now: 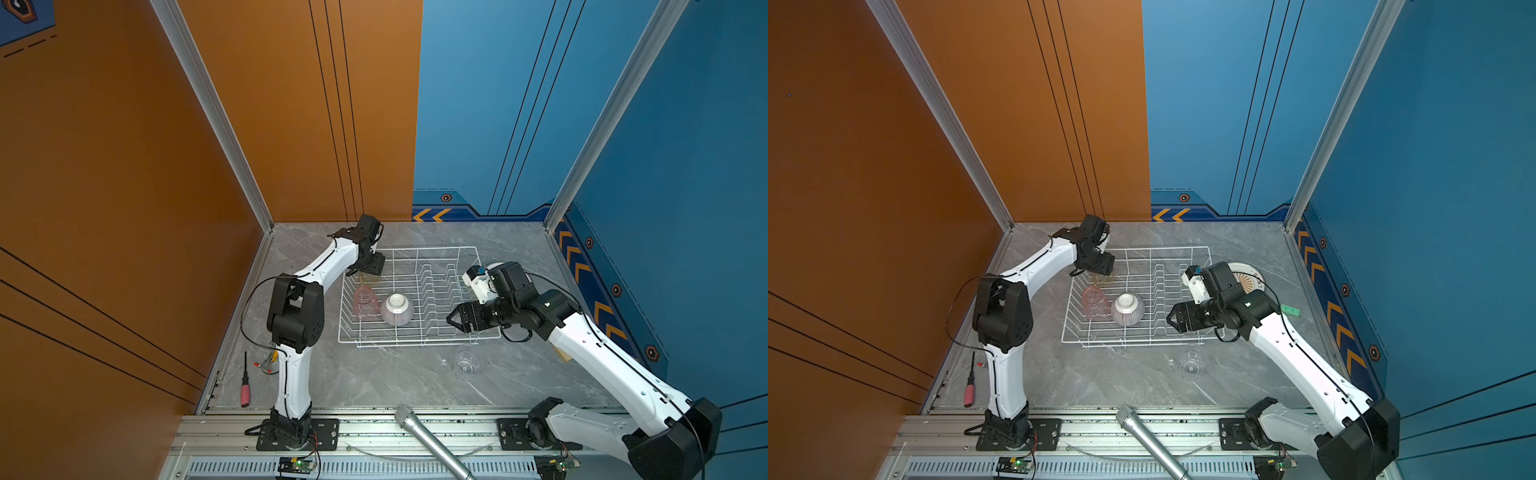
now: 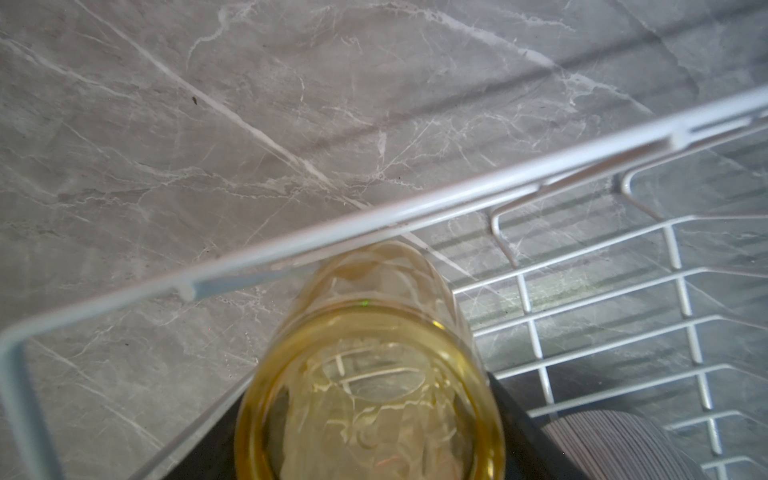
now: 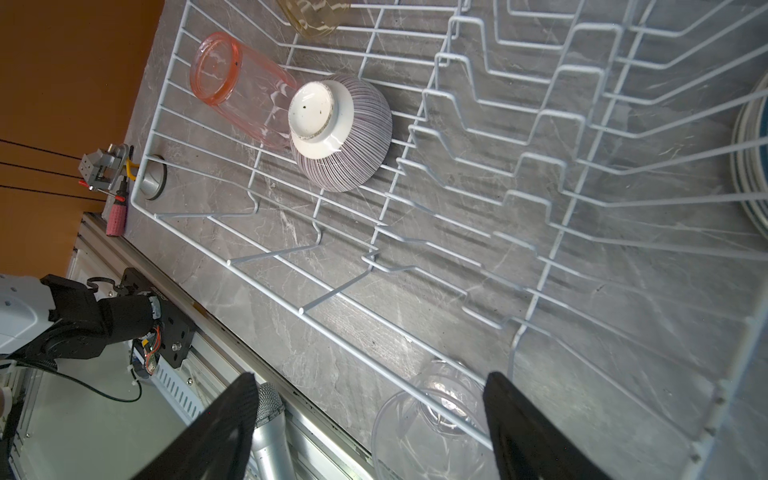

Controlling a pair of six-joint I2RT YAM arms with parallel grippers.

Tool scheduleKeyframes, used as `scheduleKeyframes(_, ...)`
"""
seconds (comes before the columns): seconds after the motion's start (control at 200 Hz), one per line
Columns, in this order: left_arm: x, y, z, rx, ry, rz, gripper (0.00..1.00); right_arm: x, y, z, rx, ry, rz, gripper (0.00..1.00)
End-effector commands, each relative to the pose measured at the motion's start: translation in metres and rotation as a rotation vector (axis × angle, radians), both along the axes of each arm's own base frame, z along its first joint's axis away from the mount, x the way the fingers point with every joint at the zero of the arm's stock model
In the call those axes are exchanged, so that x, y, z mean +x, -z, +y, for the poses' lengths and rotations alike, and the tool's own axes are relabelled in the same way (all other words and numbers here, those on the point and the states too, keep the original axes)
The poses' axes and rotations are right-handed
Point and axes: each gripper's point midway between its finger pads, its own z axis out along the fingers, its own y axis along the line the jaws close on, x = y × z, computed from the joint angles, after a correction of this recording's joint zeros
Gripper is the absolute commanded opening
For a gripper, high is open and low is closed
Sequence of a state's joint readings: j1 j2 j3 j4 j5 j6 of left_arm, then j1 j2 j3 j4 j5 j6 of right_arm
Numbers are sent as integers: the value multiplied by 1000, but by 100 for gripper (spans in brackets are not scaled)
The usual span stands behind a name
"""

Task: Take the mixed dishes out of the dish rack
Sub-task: 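Lower the left gripper onto the yellow glass cup and close it, then lift the yellow cup with the left gripper while the right gripper approaches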

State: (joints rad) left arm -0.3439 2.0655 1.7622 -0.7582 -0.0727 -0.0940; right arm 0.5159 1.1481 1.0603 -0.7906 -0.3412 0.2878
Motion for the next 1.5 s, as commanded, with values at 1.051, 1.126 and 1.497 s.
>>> scheduleKeyframes(1.051, -33, -101, -42, -428, 145, -126, 33, 49, -35, 40, 516, 8, -83, 82)
scheduleKeyframes(1.126, -38, -113, -47, -465, 162, -135, 33, 54, -39, 43, 563, 3, -78, 76)
scheduleKeyframes(1.497, -65, -166, -73, -681, 266, -206, 34, 72, -58, 56, 691, -30, -112, 57)
